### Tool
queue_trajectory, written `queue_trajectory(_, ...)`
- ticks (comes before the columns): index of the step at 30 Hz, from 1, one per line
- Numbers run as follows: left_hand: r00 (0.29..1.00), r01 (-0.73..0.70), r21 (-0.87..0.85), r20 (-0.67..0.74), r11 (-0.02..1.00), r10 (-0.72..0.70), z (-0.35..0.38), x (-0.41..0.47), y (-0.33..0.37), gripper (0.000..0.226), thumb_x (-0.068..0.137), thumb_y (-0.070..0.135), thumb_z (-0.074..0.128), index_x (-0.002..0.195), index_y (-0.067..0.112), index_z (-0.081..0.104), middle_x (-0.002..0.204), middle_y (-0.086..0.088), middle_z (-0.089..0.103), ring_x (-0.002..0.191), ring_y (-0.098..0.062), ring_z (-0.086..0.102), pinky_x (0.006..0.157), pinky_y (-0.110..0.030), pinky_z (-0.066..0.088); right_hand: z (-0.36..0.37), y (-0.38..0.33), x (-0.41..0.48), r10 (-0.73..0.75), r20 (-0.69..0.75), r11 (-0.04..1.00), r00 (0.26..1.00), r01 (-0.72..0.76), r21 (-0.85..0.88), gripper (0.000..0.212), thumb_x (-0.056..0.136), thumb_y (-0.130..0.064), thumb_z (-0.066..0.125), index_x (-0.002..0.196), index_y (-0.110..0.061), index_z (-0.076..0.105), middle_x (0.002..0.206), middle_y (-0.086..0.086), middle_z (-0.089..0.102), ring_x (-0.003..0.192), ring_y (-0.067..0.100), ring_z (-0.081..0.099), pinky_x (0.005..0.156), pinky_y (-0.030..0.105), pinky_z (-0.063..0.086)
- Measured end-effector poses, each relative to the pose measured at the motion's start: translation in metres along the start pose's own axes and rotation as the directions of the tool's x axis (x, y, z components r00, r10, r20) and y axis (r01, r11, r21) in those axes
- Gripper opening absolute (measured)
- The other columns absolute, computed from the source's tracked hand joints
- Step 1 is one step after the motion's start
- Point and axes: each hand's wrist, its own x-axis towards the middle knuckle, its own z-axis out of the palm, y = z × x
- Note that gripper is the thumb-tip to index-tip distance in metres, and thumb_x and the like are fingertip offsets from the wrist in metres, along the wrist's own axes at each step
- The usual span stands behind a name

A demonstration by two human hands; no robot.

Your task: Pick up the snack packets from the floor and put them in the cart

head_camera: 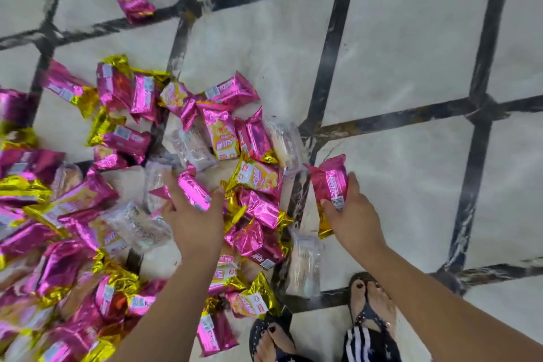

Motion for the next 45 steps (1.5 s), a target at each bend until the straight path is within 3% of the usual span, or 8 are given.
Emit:
queue_trajectory(10,0.925,-0.357,0.025,0.148,0.934,0.349,-0.145,-0.131,0.135,0.092,0.091,0.044,0.062,0.128,0.078,-0.016,0.150,-0.016,0.028,0.107,-0.042,0.058,0.088,-0.051,0.052,-0.189,-0.125,-0.090,-0.284,-0.095,0.958,0.954,0.280,-0.054,0.082,0.095,-0.050,0.047,0.151,-0.036,-0.010,0.084,0.007,0.054,0.077,0.020,0.053,0.063,0.034,0.047)
queue_trajectory(15,0.869,-0.469,0.018,0.185,0.883,0.458,-0.224,-0.214,0.192,0.090,0.092,0.043,0.060,0.142,0.063,-0.011,0.145,-0.016,0.033,0.104,-0.026,0.053,0.080,-0.032,0.045,-0.273,-0.163,-0.180,-0.291,-0.134,0.955,0.947,0.296,0.014,0.081,0.093,-0.058,0.041,0.148,-0.047,-0.017,0.082,0.005,0.054,0.075,0.020,0.054,0.061,0.035,0.049)
queue_trajectory(19,0.808,-0.560,0.070,0.269,0.826,0.525,-0.280,-0.266,0.207,0.089,0.091,0.046,0.058,0.147,0.059,-0.010,0.144,-0.021,0.032,0.111,-0.041,0.054,0.083,-0.036,0.049,-0.333,-0.176,-0.259,-0.269,-0.110,0.963,0.957,0.269,-0.020,0.075,0.095,-0.054,0.041,0.142,-0.054,-0.017,0.077,0.002,0.051,0.073,0.018,0.051,0.054,0.029,0.036)
queue_trajectory(27,0.662,-0.692,0.073,0.463,0.719,0.590,-0.374,-0.357,0.174,0.081,0.091,0.046,0.061,0.151,0.051,0.007,0.154,-0.014,0.025,0.129,-0.032,0.045,0.089,-0.022,0.036,-0.384,-0.157,-0.426,-0.112,-0.195,0.987,0.975,0.131,0.092,0.068,0.095,-0.047,0.048,0.150,-0.046,0.008,0.066,0.000,0.049,0.062,0.014,0.049,0.053,0.031,0.035)
queue_trajectory(33,0.537,-0.762,0.104,0.652,0.639,0.535,-0.423,-0.415,0.143,0.082,0.086,0.066,0.049,0.145,0.061,-0.008,0.142,-0.007,0.038,0.103,-0.022,0.054,0.074,-0.025,0.038,-0.369,-0.127,-0.536,0.132,-0.305,0.957,0.943,-0.042,0.287,0.064,0.096,-0.048,0.047,0.151,-0.046,0.013,0.082,-0.007,0.061,0.071,0.013,0.058,0.057,0.023,0.042)
queue_trajectory(37,0.413,-0.834,0.088,0.755,0.545,0.510,-0.424,-0.444,0.139,0.083,0.082,0.070,0.048,0.141,0.063,-0.010,0.148,-0.005,0.035,0.111,-0.014,0.048,0.083,-0.018,0.033,-0.358,-0.097,-0.598,0.352,-0.380,0.879,0.856,-0.162,0.449,0.067,0.094,-0.048,0.050,0.152,-0.043,0.018,0.083,0.001,0.066,0.070,0.013,0.062,0.065,0.040,0.054)
queue_trajectory(40,0.269,-0.904,0.018,0.800,0.427,0.537,-0.410,-0.469,0.154,0.085,0.088,0.057,0.059,0.147,0.058,-0.002,0.154,-0.002,0.030,0.134,-0.019,0.039,0.090,-0.023,0.032,-0.356,-0.067,-0.633,0.479,-0.422,0.824,0.770,-0.229,0.518,0.068,0.093,-0.052,0.049,0.151,-0.046,0.015,0.089,0.000,0.067,0.073,0.011,0.061,0.065,0.033,0.053)
queue_trajectory(45,0.080,-0.979,-0.049,0.806,0.200,0.587,-0.368,-0.530,0.206,0.083,0.091,0.047,0.062,0.149,0.057,0.004,0.146,-0.011,0.038,0.128,-0.028,0.044,0.088,-0.033,0.040,-0.371,-0.008,-0.678,0.615,-0.489,0.738,0.618,-0.234,0.632,0.068,0.093,-0.052,0.050,0.152,-0.045,0.016,0.086,-0.002,0.064,0.072,0.013,0.061,0.064,0.037,0.053)
